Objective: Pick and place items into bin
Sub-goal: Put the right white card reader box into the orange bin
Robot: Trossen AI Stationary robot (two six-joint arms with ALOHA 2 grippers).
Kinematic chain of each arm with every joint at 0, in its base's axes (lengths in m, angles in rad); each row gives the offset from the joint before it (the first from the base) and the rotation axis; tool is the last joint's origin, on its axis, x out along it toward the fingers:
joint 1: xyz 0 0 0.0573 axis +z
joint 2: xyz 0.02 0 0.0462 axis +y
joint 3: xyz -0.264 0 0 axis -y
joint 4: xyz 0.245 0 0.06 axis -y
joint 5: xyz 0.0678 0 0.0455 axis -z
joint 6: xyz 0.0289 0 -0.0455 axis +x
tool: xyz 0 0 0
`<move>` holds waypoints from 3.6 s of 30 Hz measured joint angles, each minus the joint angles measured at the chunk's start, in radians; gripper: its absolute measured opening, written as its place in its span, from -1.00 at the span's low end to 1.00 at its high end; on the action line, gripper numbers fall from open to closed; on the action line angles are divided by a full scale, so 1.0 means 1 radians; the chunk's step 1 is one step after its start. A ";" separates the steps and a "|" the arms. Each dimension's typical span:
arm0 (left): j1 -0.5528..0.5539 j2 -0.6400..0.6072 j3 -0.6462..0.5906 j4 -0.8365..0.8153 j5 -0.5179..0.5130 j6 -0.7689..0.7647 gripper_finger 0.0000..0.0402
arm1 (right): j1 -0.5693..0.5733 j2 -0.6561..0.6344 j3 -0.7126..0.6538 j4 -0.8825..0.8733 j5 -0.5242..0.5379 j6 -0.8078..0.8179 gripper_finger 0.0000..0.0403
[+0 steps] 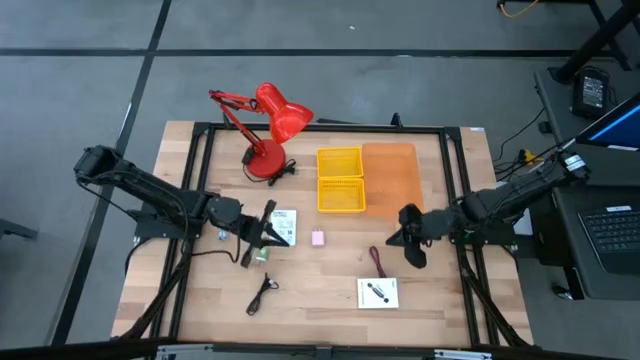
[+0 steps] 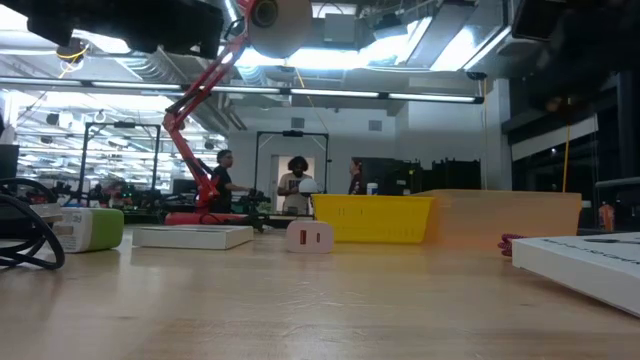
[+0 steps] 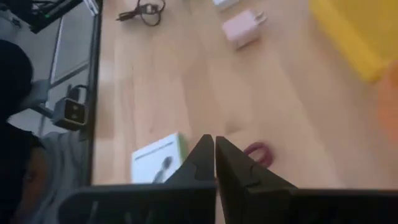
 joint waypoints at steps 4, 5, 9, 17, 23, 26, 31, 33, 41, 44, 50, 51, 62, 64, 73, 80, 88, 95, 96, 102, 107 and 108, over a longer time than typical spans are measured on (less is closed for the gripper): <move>-0.011 0.030 0.000 0.019 -0.075 0.018 -0.99 | 0.105 0.049 0.000 0.002 0.056 0.141 -1.00; -0.011 0.033 0.000 0.018 -0.093 0.017 -0.99 | 0.130 0.062 0.000 0.002 0.069 0.167 -1.00; -0.010 0.038 0.000 0.019 -0.127 0.003 -0.99 | 0.208 0.105 0.000 0.000 0.101 0.271 -1.00; -0.010 0.038 -0.001 0.077 -0.138 0.072 -0.99 | 0.302 0.149 0.000 -0.001 0.104 0.477 -1.00; -0.006 0.038 -0.001 0.094 -0.188 0.136 -0.99 | 0.363 0.222 0.078 -0.131 0.096 0.631 -1.00; 0.011 0.038 -0.001 0.094 -0.198 0.139 -0.99 | 0.385 0.286 0.182 -0.280 0.096 0.672 -1.00; 0.051 0.038 -0.001 0.094 -0.198 0.139 -0.99 | 0.402 0.380 0.265 -0.283 0.097 0.693 -1.00; 0.066 0.038 -0.001 0.094 -0.196 0.129 -0.99 | 0.402 0.408 0.267 -0.292 0.098 0.736 -1.00; 0.107 0.038 -0.001 0.087 -0.135 0.123 -0.99 | 0.404 0.464 0.264 -0.411 0.148 0.891 -1.00; 0.111 0.038 -0.001 0.086 -0.111 0.121 -0.98 | 0.411 0.446 0.264 -0.412 0.212 0.902 -0.99; 0.110 0.038 -0.001 0.086 -0.108 0.106 -0.99 | 0.413 0.433 0.264 -0.406 0.235 0.977 -0.77; 0.110 0.038 -0.001 0.086 -0.108 0.095 -0.98 | 0.412 0.436 0.264 -0.396 0.233 0.997 -0.72; 0.108 0.038 -0.001 0.079 -0.081 0.066 -0.99 | 0.412 0.480 0.264 -0.298 0.211 1.080 -0.14; 0.108 0.038 -0.001 0.072 -0.081 0.057 -0.99 | 0.413 0.502 0.264 -0.291 0.199 1.086 -0.08; 0.108 0.038 -0.001 0.071 -0.081 0.040 -0.99 | 0.429 0.597 0.264 -0.247 0.198 1.129 0.01; 0.108 0.038 -0.001 0.071 -0.081 0.035 -0.99 | 0.450 0.645 0.264 -0.229 0.234 1.142 0.01; 0.108 0.038 -0.001 0.071 -0.044 0.006 -0.99 | 0.450 0.644 0.263 -0.227 0.254 1.146 0.01; 0.108 0.038 -0.001 0.071 -0.031 0.006 -0.99 | 0.457 0.644 0.126 0.031 0.311 1.157 0.01; 0.108 0.038 -0.001 0.071 -0.031 0.006 -0.99 | 0.462 0.644 0.100 0.081 0.329 1.158 0.01; 0.108 0.038 -0.001 0.071 -0.031 0.006 -0.99 | 0.470 0.640 -0.027 0.338 0.376 1.151 0.01; 0.108 0.038 -0.001 0.071 -0.033 0.006 -0.99 | 0.470 0.640 -0.069 0.437 0.388 1.106 0.01; 0.108 0.038 -0.001 0.071 -0.033 0.006 -0.99 | 0.470 0.640 -0.075 0.450 0.387 1.104 0.01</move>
